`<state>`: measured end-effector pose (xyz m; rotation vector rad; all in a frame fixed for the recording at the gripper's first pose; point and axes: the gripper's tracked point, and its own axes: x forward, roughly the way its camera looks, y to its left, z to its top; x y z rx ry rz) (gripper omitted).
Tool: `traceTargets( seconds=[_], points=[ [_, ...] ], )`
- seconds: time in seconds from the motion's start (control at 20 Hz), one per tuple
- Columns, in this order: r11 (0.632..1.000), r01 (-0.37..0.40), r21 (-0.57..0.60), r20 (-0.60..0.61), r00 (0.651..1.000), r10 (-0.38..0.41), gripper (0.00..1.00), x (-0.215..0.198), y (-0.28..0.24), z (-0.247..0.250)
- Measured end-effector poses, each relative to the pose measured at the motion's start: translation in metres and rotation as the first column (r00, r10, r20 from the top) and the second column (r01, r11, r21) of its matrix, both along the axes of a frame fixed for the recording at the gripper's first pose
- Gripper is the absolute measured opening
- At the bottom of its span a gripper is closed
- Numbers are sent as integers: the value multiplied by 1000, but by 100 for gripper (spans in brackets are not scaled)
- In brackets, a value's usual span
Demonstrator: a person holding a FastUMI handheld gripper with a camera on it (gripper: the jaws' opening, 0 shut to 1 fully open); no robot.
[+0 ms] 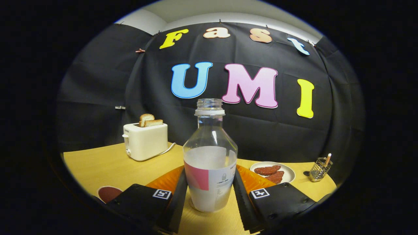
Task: Take the bottle from table, then pour the juice into the cup, finally place the bottle on the coaster
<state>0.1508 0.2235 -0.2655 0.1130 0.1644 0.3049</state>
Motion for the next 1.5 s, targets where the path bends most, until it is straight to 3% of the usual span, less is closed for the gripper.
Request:
traceTargets(
  seconds=[1.1,1.25,1.35,1.5],
  points=[
    [996,-76,53,-54,995,79,75,25,25,-69],
    [994,-94,63,-113,989,101,78,20,28,-84],
    [991,-115,68,-125,984,123,99,15,30,-87],
    [993,-105,54,-108,988,110,97,18,24,-83]
  ],
)
